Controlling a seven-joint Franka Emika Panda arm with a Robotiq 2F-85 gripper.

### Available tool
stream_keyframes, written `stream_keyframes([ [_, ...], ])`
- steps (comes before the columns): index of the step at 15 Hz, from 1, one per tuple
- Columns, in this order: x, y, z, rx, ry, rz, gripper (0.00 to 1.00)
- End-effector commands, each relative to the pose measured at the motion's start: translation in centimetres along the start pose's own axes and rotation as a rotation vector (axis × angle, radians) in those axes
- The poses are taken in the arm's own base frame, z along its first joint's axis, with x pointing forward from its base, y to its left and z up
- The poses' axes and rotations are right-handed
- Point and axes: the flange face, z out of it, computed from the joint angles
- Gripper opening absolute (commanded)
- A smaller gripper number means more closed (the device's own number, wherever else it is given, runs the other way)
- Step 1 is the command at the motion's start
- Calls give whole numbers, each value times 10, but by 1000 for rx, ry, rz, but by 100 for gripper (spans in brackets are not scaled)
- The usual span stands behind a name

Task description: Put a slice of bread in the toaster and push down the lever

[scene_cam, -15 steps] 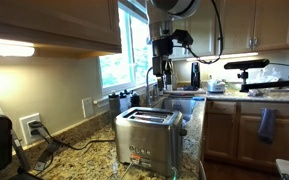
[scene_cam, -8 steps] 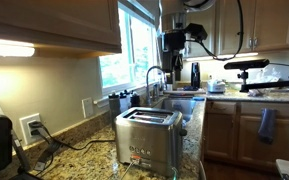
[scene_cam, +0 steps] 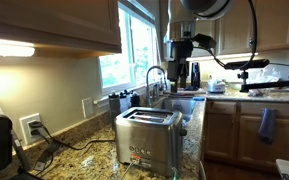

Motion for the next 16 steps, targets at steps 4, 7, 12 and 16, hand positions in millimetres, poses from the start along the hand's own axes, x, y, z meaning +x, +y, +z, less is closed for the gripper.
stream_keyframes([
  [4,-24,9,5,20,67,30,100],
  [7,-10,6,9,8,32,19,100],
  [12,-10,6,10,9,32,20,100],
  [16,-25,6,13,19,67,-3,100],
])
